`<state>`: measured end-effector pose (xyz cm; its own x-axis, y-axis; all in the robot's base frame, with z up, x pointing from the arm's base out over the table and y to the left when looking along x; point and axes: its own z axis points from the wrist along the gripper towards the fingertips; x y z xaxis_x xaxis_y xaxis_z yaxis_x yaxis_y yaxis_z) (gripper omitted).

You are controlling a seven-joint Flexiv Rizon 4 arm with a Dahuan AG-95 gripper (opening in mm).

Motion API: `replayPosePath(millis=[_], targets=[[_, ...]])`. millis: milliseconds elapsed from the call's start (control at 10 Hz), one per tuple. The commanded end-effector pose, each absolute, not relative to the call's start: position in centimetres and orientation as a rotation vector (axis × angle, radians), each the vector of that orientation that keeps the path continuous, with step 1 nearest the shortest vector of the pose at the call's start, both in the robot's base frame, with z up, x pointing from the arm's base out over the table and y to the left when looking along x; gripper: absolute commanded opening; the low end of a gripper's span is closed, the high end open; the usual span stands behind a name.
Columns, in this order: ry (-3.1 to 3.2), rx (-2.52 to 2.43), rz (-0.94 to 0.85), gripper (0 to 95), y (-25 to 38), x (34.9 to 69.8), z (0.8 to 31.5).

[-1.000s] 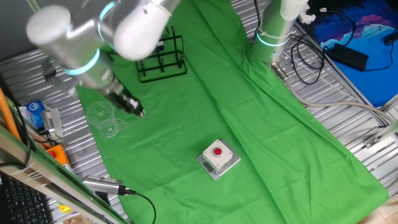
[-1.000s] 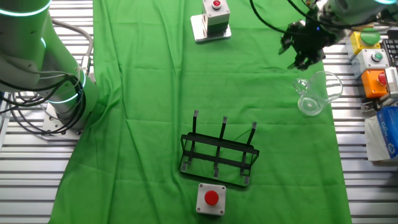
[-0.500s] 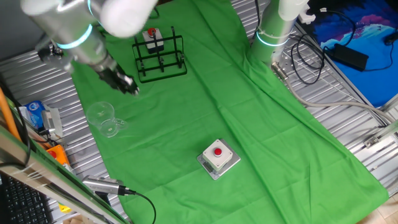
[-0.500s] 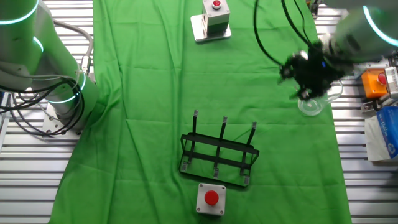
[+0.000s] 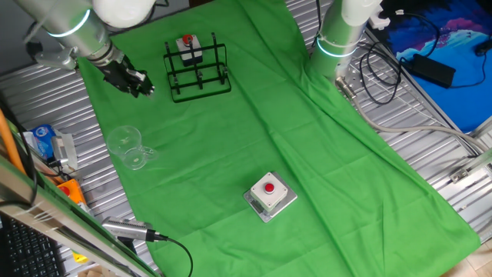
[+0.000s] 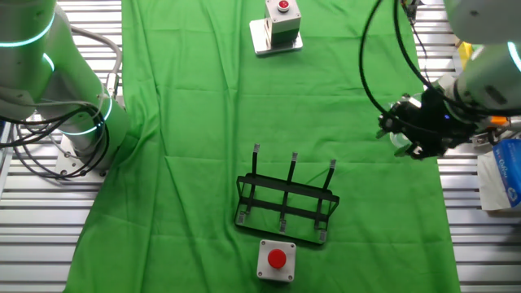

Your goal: Take the cup off the cup rack

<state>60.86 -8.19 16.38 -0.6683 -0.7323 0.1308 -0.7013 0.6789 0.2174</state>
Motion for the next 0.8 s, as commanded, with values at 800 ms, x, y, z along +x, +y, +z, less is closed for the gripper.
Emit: replayPosePath(millis=[800], targets=[[-2.794,0.906,-0.166,38.0,-8.22,60.69,16.32]])
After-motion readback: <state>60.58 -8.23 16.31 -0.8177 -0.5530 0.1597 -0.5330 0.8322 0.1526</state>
